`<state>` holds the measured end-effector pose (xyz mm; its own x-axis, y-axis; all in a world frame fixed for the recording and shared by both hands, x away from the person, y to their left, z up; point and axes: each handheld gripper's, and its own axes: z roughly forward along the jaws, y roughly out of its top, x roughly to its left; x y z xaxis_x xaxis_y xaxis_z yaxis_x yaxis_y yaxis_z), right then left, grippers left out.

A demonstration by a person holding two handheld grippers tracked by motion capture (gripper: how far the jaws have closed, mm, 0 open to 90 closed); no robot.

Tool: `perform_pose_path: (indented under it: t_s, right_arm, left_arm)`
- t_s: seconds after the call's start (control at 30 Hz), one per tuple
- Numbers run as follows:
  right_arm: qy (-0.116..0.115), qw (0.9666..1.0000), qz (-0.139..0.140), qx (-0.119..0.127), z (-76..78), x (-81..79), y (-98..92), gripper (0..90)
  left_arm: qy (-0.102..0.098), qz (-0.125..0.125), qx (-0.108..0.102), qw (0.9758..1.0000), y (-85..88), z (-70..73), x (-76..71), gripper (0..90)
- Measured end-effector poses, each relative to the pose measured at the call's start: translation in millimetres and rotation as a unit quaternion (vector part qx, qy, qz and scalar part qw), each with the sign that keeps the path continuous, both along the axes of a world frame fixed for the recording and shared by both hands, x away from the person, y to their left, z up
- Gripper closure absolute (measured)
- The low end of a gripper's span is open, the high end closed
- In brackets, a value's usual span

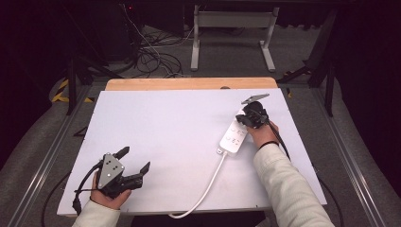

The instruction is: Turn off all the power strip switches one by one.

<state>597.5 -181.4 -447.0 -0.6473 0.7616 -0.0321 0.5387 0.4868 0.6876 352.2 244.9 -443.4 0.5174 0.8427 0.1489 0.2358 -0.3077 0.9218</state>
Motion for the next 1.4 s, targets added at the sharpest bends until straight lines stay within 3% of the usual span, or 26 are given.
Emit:
perform_pose_path:
  t_s: [0.37, 1.03, 1.4]
  right_arm:
    - [-0.004, 0.9998, 0.0, -0.018, -2.1, -0.9, 2.6, 90.0]
    - [-0.001, 1.0, -0.003, -0.006, -3.7, -0.8, 1.1, 90.0]
    - [-0.008, 0.9998, -0.004, -0.02, -4.6, -3.0, 4.8, 90.0]
  left_arm:
    - [0.0, 0.001, -0.002, 1.0, -0.6, 0.1, -0.7, 18.0]
    - [-0.002, 0.001, 0.002, 1.0, 0.0, 0.5, -0.5, 18.0]
    - [0.0, 0.002, -0.001, 1.0, -0.5, 0.4, -0.5, 18.0]
